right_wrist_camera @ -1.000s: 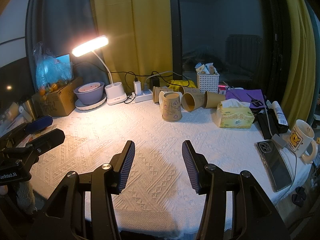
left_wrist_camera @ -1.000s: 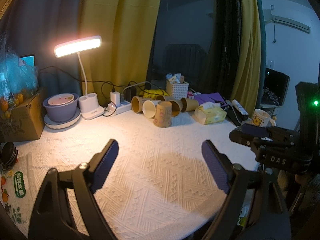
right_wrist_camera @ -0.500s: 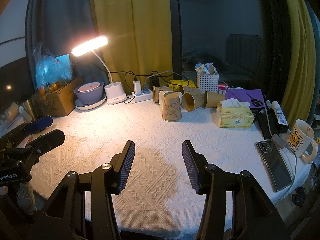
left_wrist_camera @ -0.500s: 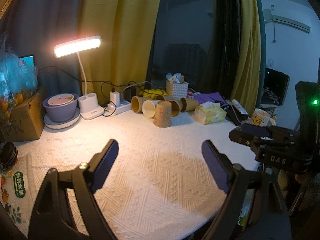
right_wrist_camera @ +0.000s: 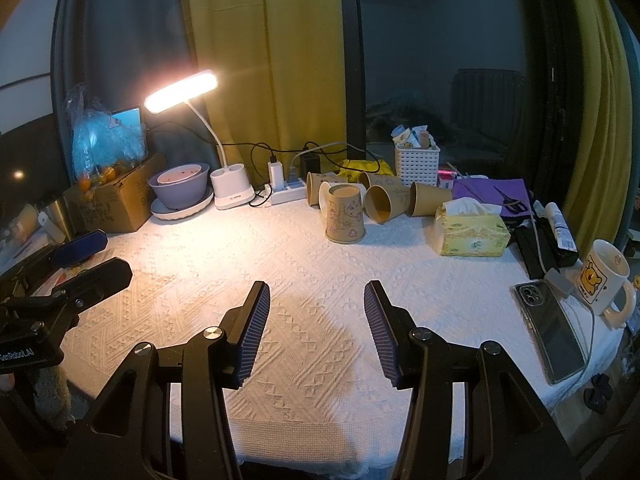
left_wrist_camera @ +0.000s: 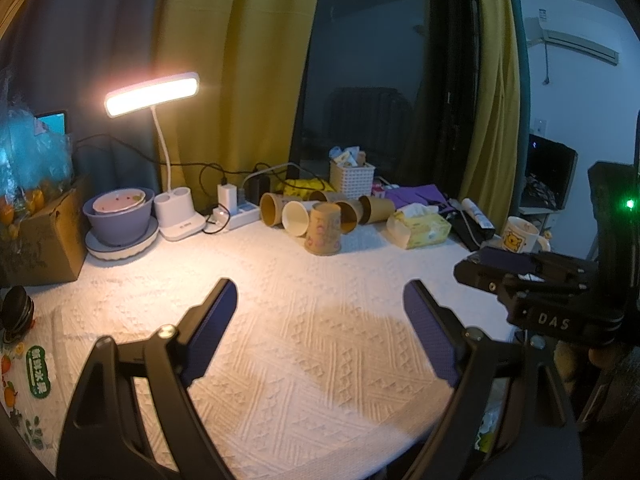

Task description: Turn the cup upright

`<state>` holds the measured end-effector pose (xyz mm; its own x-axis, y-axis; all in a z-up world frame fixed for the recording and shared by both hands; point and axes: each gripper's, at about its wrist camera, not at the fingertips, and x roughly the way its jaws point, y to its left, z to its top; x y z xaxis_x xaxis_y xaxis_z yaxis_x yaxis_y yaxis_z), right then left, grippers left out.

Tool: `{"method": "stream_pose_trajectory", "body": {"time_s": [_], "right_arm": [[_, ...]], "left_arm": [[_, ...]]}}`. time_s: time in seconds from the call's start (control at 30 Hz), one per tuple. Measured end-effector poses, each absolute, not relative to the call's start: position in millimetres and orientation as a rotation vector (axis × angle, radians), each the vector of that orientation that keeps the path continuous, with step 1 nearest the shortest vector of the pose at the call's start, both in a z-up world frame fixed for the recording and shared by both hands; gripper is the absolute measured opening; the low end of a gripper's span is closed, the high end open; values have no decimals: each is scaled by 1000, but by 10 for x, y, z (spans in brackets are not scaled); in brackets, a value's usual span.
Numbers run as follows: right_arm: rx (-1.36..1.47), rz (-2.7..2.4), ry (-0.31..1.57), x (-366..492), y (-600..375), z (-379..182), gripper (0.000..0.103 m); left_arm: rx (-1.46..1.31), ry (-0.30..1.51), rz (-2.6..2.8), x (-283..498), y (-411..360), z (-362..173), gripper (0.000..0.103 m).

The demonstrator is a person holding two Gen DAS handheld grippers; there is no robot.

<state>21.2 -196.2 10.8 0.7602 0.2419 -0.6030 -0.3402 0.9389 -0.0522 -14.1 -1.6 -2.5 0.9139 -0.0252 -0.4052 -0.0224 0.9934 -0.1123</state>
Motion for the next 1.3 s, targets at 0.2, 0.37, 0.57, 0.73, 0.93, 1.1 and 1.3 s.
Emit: {"method": "stream_pose_trajectory", "body": {"time_s": [0.2, 0.37, 0.57, 0.73, 0.93, 1.1, 1.3], "right_arm": [[-164, 317, 633, 224, -1966, 105, 52], [-174, 302, 643, 372, -1973, 76, 52], [-179, 277, 671, 767, -2106, 25, 52], [-173, 258, 700, 1131, -2228, -37, 52], [-158, 247, 726, 1570, -2361, -127, 52], [-156, 237, 753, 1943, -2468, -235, 52], [-142, 226, 796, 2349, -2589, -424, 52]], "left_arm": [[-110, 426, -4, -54, -20, -12, 86], [-100, 465, -9, 165, 1, -71, 86], [-81, 517, -27, 603, 14, -130, 86], [-59, 554, -40, 1020, 25, -171, 86], [-54, 610, -51, 1603, 72, -285, 86], [-41, 646, -59, 2051, 44, -414, 86], [-17, 680, -58, 2561, 13, -586, 86]]}}
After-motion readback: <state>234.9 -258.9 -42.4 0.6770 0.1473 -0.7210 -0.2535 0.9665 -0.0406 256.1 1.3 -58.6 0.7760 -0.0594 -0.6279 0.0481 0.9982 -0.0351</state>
